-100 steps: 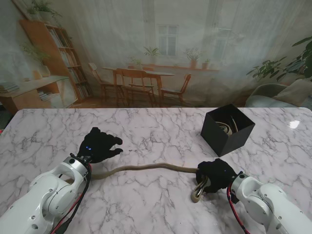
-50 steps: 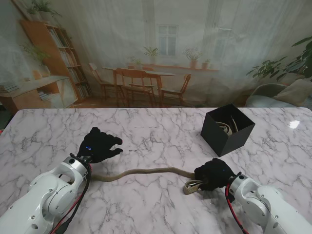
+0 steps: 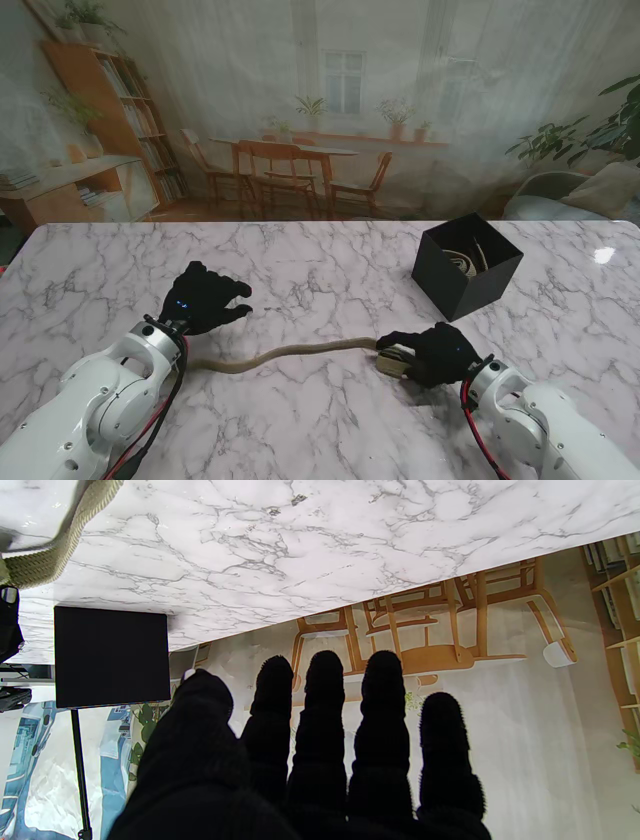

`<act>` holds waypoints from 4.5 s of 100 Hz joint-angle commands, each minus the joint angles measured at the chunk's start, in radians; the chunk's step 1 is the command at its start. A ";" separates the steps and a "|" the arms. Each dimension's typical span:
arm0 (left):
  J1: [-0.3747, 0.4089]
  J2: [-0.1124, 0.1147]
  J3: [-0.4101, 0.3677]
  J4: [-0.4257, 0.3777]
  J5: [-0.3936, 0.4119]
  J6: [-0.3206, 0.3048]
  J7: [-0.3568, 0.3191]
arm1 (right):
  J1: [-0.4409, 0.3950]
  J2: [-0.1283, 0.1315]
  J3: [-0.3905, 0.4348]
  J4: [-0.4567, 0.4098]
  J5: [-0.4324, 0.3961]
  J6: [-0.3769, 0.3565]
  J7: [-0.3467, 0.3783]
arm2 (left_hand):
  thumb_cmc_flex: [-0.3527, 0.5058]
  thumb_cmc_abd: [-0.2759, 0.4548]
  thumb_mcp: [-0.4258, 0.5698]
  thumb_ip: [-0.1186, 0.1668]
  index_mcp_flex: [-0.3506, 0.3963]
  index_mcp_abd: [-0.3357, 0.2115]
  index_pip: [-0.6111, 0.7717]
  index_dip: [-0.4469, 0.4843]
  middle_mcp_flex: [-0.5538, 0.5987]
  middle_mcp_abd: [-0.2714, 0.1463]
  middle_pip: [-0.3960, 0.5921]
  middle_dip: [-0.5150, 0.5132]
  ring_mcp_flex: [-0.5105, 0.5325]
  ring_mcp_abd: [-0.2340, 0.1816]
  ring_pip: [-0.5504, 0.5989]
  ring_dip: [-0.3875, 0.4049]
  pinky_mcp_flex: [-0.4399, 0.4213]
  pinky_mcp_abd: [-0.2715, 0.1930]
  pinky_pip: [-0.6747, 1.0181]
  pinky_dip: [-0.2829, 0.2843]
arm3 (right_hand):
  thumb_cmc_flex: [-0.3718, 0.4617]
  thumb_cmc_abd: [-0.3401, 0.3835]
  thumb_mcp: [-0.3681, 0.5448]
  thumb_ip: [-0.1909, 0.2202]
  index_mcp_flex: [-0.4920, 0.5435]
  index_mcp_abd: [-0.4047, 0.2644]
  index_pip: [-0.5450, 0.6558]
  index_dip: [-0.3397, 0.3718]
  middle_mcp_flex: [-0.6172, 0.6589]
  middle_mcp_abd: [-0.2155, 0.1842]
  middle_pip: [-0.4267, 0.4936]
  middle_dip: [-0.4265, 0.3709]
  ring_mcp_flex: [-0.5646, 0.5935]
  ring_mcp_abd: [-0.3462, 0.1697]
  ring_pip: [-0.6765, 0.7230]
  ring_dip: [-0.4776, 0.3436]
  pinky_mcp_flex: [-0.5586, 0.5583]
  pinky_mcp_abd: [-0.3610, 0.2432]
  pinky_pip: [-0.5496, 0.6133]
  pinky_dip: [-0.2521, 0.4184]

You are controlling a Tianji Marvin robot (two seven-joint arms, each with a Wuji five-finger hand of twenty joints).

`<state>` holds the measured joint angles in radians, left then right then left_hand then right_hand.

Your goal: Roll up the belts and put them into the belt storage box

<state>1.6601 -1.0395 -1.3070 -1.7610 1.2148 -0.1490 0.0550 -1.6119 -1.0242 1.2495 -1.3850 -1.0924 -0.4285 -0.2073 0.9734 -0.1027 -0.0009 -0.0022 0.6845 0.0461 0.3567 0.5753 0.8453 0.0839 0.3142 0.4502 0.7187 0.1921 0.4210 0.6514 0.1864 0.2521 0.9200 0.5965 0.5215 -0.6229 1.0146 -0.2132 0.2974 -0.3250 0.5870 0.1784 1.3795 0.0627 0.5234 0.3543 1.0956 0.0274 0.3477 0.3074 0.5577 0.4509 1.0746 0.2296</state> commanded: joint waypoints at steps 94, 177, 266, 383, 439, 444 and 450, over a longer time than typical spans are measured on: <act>-0.002 -0.002 0.003 0.003 -0.007 0.001 -0.015 | -0.044 0.023 0.080 -0.171 0.010 -0.076 0.365 | -0.023 0.049 -0.020 -0.022 0.013 0.016 -0.020 0.003 -0.023 0.025 -0.015 -0.008 -0.019 0.021 -0.020 -0.006 -0.020 0.040 -0.030 0.008 | -0.345 0.168 -0.004 0.162 0.354 0.482 0.026 0.131 -0.245 -0.011 -0.323 -0.214 -0.250 -0.069 -0.130 -0.084 -0.247 -0.070 -0.114 0.003; 0.003 -0.002 -0.003 0.004 -0.008 -0.005 -0.005 | -0.048 0.036 0.070 -0.183 -0.110 -0.067 0.342 | -0.027 0.053 -0.020 -0.022 0.014 0.016 -0.023 0.002 -0.020 0.024 -0.015 -0.007 -0.018 0.019 -0.019 -0.006 -0.019 0.039 -0.030 0.008 | 0.221 -0.067 0.374 0.153 0.299 0.180 0.191 0.202 -0.169 -0.274 -0.384 -0.238 -0.185 -0.246 -0.157 -0.145 -0.111 -0.264 -0.060 0.016; 0.003 -0.002 -0.002 0.001 -0.010 -0.004 -0.010 | -0.036 0.021 0.028 -0.115 -0.056 -0.022 0.230 | -0.034 0.059 -0.021 -0.022 0.015 0.018 -0.023 0.000 -0.022 0.025 -0.015 -0.007 -0.020 0.020 -0.020 -0.006 -0.020 0.039 -0.031 0.009 | -0.055 -0.025 0.029 -0.071 0.499 0.178 0.592 0.018 -0.821 0.151 -0.185 -0.141 -0.372 0.106 -0.097 -0.109 -0.157 -0.039 -0.048 0.021; -0.316 0.030 0.376 0.230 -0.167 -0.057 -0.298 | -0.027 0.026 0.002 -0.078 -0.142 -0.021 0.075 | -0.210 -0.125 -0.009 -0.010 -0.315 0.014 -0.251 -0.214 -0.558 0.096 -0.238 -0.238 -0.274 0.005 -0.163 -0.150 -0.082 -0.007 -0.197 -0.034 | 0.008 -0.011 0.069 -0.077 0.504 0.149 0.594 -0.004 -0.663 0.028 -0.111 -0.098 -0.307 0.046 -0.089 -0.057 -0.166 -0.070 -0.015 0.032; -0.336 0.044 0.417 0.275 -0.097 -0.031 -0.323 | -0.034 0.026 0.001 -0.079 -0.156 -0.003 0.051 | 0.169 -0.132 0.065 -0.011 -0.007 -0.026 0.385 0.202 -0.444 0.093 -0.086 -0.086 -0.245 -0.017 -0.109 -0.111 -0.048 -0.034 -0.090 -0.025 | -0.018 -0.025 0.089 -0.084 0.559 0.176 0.589 -0.016 -0.739 0.061 -0.055 -0.073 -0.357 0.063 -0.079 -0.060 -0.199 -0.061 -0.029 0.036; -0.331 0.045 0.408 0.274 -0.095 -0.034 -0.333 | -0.036 0.026 0.002 -0.080 -0.157 0.000 0.051 | 0.177 -0.123 0.072 -0.011 -0.016 -0.003 0.402 0.217 -0.446 0.095 -0.082 -0.080 -0.248 -0.017 -0.108 -0.110 -0.050 -0.033 -0.090 -0.027 | -0.020 -0.025 0.090 -0.084 0.561 0.175 0.589 -0.016 -0.742 0.062 -0.054 -0.073 -0.360 0.064 -0.078 -0.060 -0.201 -0.058 -0.031 0.036; -0.321 0.047 0.390 0.268 -0.087 -0.039 -0.344 | -0.039 0.026 0.004 -0.083 -0.158 0.005 0.053 | 0.183 -0.114 0.078 -0.014 -0.028 0.016 0.415 0.236 -0.450 0.094 -0.077 -0.073 -0.251 -0.019 -0.107 -0.109 -0.052 -0.034 -0.090 -0.029 | -0.021 -0.022 0.090 -0.084 0.561 0.175 0.588 -0.016 -0.748 0.065 -0.053 -0.073 -0.366 0.068 -0.079 -0.061 -0.206 -0.054 -0.034 0.035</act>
<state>1.3281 -0.9991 -0.9038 -1.4891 1.1175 -0.1832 -0.2667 -1.6410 -0.9986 1.2513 -1.4640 -1.2434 -0.4327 -0.1578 1.0938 -0.2363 0.0455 -0.0022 0.6547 0.0322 0.7337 0.7845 0.3884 0.1671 0.2155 0.3554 0.4530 0.1776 0.2866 0.5300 0.1395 0.2250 0.8060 0.5596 0.4595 -0.6561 0.9836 -0.3182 0.7808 -0.0369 1.1130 0.1612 0.6589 0.1102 0.4476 0.2755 0.7506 0.0724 0.2745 0.2322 0.3683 0.3714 1.0529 0.2633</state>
